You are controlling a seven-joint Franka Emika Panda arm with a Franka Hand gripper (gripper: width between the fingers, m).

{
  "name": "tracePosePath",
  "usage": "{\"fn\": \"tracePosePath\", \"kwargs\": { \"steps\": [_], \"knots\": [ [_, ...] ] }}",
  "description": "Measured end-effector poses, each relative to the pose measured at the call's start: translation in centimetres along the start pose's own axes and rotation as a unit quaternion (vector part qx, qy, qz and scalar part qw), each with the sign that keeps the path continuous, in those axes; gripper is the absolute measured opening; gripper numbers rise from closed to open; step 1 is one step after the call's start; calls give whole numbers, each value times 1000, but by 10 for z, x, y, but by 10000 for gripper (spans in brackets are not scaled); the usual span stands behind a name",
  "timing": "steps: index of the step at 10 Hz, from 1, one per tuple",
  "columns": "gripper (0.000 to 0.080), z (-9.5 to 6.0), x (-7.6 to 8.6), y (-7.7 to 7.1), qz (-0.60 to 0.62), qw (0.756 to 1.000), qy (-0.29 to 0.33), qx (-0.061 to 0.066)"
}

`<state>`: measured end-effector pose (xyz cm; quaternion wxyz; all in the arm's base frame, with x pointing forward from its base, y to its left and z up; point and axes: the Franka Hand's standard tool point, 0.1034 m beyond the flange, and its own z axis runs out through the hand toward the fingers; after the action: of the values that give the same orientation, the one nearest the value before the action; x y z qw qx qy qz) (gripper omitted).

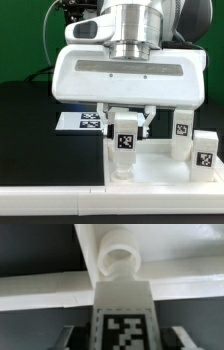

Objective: Assemble square table

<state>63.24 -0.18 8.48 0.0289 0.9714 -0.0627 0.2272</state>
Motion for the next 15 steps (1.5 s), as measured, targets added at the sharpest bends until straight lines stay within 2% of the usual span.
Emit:
{"fn": "tracePosePath", "kwargs": {
  "steps": [2,4,7,12,14,15],
  "knots": [
    [281,0,-5,1,0,1000,-4,-1],
    [281,1,-4,1,-1,1000,3,-2],
    [281,10,-13,-2,-5,1000,-3,-3],
    [281,12,-14,-2,-8,1000,9,-5],
    [533,12,-13,-2,-9,1000,6,-5],
    [611,10,-11,-3,-7,1000,-14,-2]
  ]
}}
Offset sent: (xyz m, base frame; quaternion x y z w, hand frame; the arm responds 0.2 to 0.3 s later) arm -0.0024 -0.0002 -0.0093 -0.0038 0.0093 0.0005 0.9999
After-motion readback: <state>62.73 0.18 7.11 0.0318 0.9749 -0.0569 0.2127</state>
